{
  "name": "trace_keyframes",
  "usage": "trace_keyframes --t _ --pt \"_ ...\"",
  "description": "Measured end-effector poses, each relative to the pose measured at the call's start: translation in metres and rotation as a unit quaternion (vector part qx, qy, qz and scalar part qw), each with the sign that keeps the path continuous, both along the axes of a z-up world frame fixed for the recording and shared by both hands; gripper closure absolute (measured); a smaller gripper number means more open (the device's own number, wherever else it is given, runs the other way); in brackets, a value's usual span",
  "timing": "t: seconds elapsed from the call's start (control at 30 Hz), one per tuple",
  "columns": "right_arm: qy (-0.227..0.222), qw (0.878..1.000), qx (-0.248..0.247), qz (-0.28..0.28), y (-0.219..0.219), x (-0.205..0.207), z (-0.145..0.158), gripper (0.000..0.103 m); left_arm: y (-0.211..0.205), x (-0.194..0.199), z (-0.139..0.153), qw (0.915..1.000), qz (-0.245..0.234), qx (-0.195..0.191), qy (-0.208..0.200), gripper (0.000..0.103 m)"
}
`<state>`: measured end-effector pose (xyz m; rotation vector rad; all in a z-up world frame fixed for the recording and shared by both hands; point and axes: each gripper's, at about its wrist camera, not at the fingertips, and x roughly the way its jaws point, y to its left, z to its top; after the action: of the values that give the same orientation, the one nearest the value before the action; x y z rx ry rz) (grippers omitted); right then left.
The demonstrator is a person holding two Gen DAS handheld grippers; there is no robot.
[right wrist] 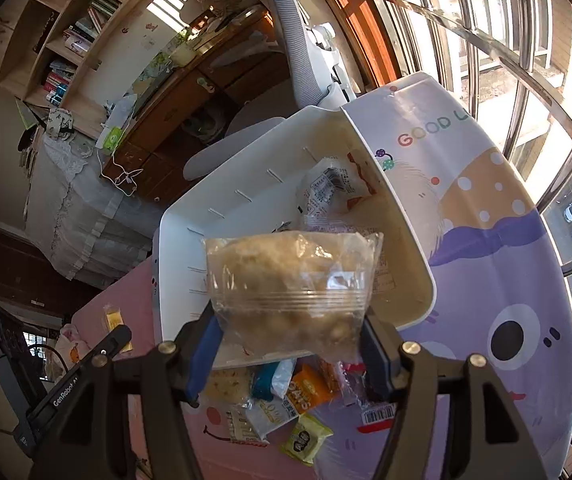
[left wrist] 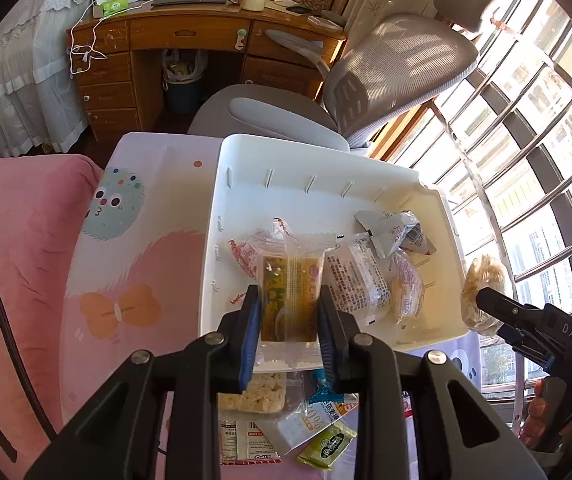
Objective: Organize snacks
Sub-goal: 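Lift both held snacks and carry them over the white basket, then open both tools to release the snacks into the basket, then withdraw both tools from the basket back toward the snack pile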
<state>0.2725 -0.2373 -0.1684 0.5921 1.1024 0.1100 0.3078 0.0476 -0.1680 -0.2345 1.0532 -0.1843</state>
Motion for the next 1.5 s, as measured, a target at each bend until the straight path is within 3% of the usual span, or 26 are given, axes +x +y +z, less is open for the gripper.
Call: trace_keyframes --t 0.07,0.17,0.2,0.57,1.0,1.5 --pt "0.009 1.000 0.003 -0.002 0.000 0.002 -0.005 0.036 -0.004 0.003 -0.003 1.0000 -0.005 0.003 0.003 0.069" --pt "0.018 1.000 0.001 -0.010 -0.002 0.003 -0.010 0.030 -0.008 0.005 -0.004 0.9998 -0.009 0.014 0.009 0.041" --pt "0.019 1.000 0.000 -0.010 -0.002 0.003 -0.010 0.029 -0.010 0.005 -0.003 0.9998 -0.009 0.017 0.008 0.040" --pt "0.011 1.000 -0.002 -0.007 -0.011 -0.010 -0.001 0.028 -0.010 -0.015 0.014 0.9999 0.000 0.016 0.000 0.039" --pt "-0.032 0.998 -0.015 0.053 -0.008 -0.054 0.035 0.028 -0.005 -0.085 0.051 0.9986 0.046 0.012 -0.022 0.039" --pt "-0.047 0.984 -0.060 0.160 0.009 -0.110 0.024 0.028 0.001 -0.166 0.033 0.9942 0.105 0.020 0.013 0.039"
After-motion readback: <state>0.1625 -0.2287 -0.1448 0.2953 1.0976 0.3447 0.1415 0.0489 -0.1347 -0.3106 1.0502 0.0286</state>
